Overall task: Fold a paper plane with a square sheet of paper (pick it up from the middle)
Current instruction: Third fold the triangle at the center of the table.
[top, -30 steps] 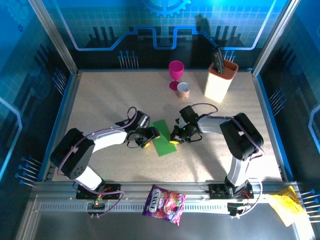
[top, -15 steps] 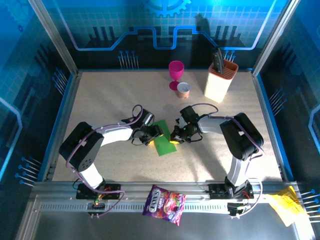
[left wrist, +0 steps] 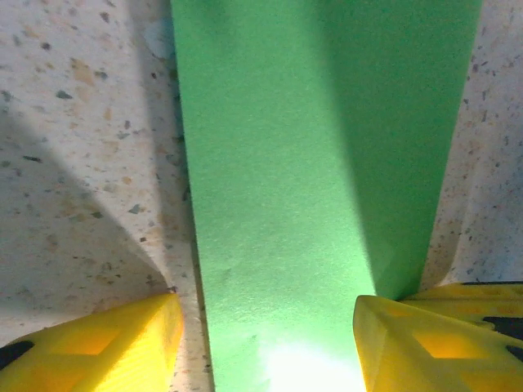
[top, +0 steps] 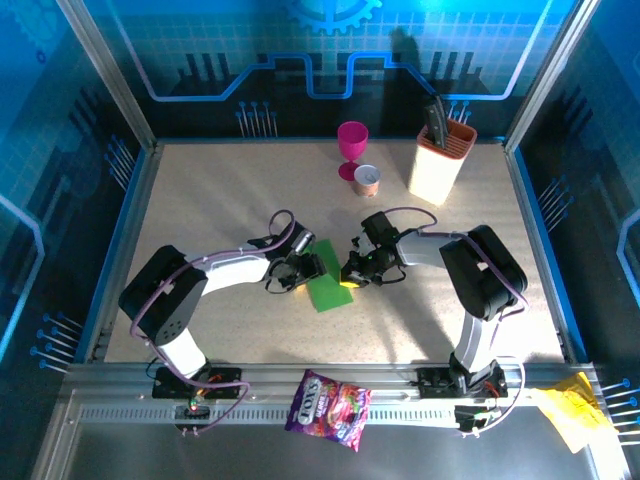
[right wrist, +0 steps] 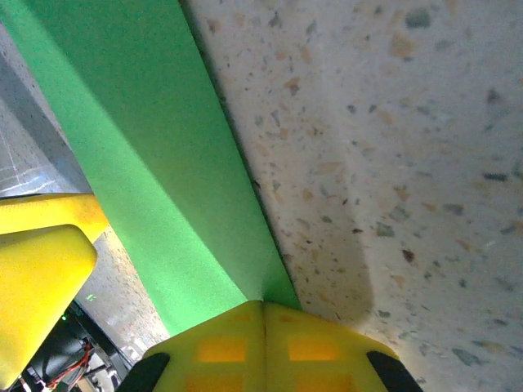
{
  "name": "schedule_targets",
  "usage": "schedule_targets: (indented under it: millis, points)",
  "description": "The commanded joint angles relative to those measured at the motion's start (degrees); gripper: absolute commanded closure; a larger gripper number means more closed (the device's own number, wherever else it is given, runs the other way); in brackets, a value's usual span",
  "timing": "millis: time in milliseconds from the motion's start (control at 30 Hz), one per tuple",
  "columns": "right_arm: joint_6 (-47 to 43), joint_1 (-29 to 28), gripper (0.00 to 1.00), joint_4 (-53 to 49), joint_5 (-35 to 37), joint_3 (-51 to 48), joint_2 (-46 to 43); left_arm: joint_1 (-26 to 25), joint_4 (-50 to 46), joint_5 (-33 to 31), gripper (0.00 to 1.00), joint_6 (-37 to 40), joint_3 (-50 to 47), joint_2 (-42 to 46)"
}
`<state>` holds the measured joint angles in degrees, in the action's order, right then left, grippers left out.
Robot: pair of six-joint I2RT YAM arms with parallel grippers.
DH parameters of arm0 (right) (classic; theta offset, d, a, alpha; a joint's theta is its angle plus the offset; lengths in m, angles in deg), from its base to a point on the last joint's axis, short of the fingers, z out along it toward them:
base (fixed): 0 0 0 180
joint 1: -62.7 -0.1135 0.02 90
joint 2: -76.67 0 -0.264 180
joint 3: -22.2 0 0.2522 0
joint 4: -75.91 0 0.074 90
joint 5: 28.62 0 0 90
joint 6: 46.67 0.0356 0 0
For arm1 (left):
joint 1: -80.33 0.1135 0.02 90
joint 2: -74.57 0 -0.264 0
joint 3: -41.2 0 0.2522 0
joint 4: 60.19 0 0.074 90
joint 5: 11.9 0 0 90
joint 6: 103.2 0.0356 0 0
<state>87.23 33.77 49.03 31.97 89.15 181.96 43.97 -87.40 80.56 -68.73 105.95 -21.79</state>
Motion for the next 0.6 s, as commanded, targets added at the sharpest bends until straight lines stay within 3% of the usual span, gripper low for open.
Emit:
schedule_targets:
  millis: [0, 567]
  points:
    - [-0.78, 0.8, 0.97, -4.53, 4.29, -2.48, 2.94, -0.2, -2.97, -2.92, 0.4, 1.65, 0.34, 0.87]
    - [-1.44, 1.9, 0.97, -4.35, 3.47, -2.48, 3.86, -3.01, 0.86, 1.19, 0.42, 4.4, 6.48, -4.41]
